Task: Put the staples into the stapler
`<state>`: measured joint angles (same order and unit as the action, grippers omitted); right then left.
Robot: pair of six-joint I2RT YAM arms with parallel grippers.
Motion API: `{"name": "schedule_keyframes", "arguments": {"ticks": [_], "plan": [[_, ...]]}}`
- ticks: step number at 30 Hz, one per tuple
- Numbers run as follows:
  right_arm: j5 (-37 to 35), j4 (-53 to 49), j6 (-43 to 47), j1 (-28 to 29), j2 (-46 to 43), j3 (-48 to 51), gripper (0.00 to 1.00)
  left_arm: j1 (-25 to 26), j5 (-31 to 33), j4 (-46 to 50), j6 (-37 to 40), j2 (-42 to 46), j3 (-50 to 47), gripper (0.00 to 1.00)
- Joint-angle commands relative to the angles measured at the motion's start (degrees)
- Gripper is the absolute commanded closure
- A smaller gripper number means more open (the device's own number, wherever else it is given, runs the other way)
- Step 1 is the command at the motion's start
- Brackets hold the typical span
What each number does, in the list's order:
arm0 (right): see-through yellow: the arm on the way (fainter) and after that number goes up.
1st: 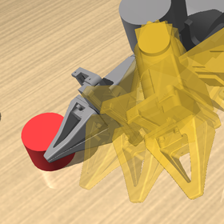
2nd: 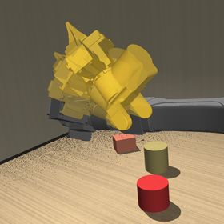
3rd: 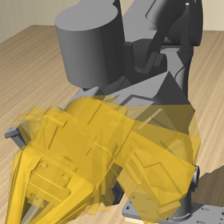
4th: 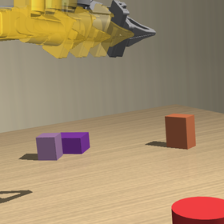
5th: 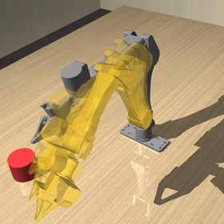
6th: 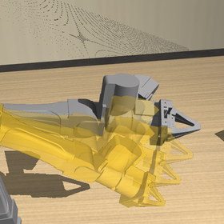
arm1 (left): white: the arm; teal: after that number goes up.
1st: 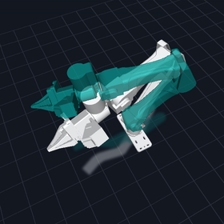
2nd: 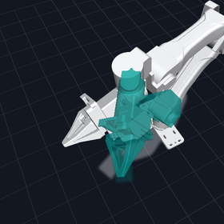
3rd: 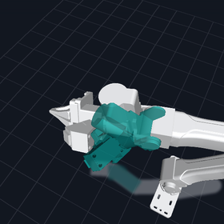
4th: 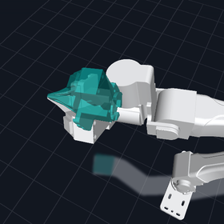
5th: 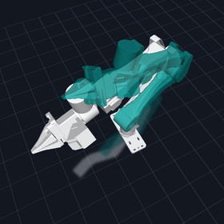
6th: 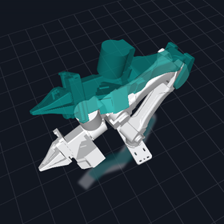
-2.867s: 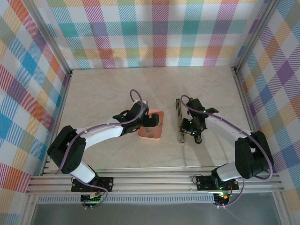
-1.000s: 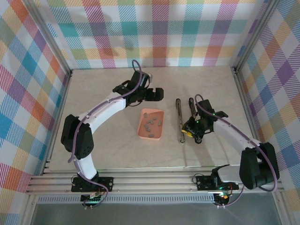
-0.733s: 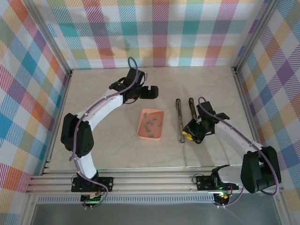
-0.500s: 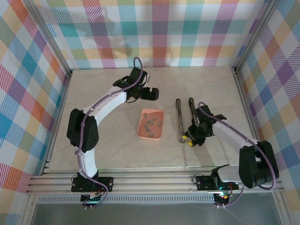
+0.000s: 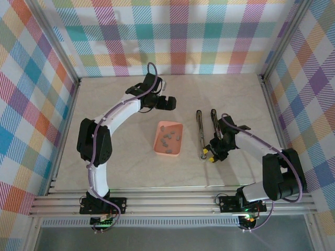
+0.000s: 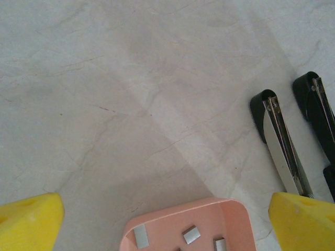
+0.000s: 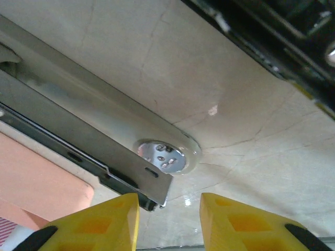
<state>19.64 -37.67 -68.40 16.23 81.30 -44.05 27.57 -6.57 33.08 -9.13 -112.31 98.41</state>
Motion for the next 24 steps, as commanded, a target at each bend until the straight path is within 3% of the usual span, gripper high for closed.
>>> {"name": "schedule_keyframes", "arguments": {"ticks": [1, 15, 24], "plan": [[1.6, 0.6, -0.8, -0.6, 1.7, -2.0, 0.65, -0.9, -1.3, 1.4, 0.5, -0.9, 2.3, 0.00], [2.2, -0.7, 0.2, -0.7, 6.1, -3.6, 0.69, -2.1, -2.4, 1.4, 0.9, -1.8, 3.4, 0.00], [0.7, -4.1, 0.5, -0.5, 2.6, -4.1, 0.71, -3.0, -3.8, 0.9, 1.0, -1.3, 2.4, 0.00]]}}
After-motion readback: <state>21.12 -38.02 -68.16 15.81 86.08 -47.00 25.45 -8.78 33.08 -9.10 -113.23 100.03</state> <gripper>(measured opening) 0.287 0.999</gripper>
